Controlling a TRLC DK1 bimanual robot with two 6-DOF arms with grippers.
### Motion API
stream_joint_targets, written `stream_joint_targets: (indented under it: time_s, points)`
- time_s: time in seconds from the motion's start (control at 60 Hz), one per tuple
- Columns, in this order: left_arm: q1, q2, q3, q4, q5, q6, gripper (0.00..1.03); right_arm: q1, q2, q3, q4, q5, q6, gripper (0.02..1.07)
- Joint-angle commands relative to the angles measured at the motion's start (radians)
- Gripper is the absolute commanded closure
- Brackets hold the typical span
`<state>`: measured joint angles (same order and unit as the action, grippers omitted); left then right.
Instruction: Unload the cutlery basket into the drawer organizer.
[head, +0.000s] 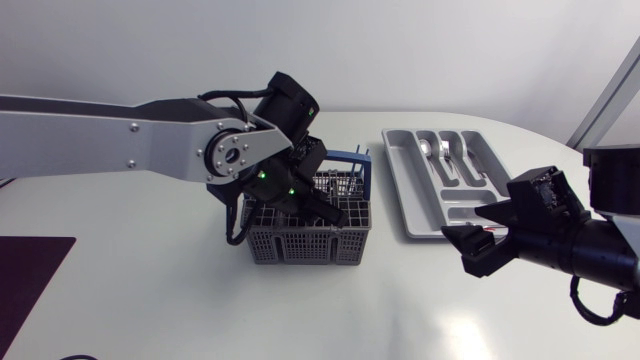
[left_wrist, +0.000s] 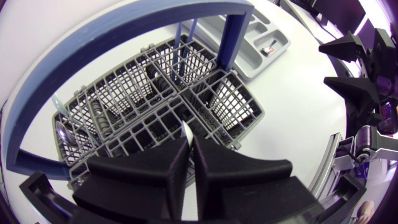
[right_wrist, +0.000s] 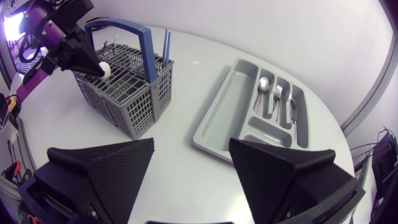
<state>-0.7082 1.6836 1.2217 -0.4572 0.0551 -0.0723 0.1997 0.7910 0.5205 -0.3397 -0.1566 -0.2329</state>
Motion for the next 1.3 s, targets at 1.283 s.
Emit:
stream_joint_targets:
  time_s: [1.283]
  points:
    - [0.033,-0.305,0.099,-0.279,0.397,0.374,0.96,0.000,-0.180,-0.039,0.013,-0.284,-0.181,0.20]
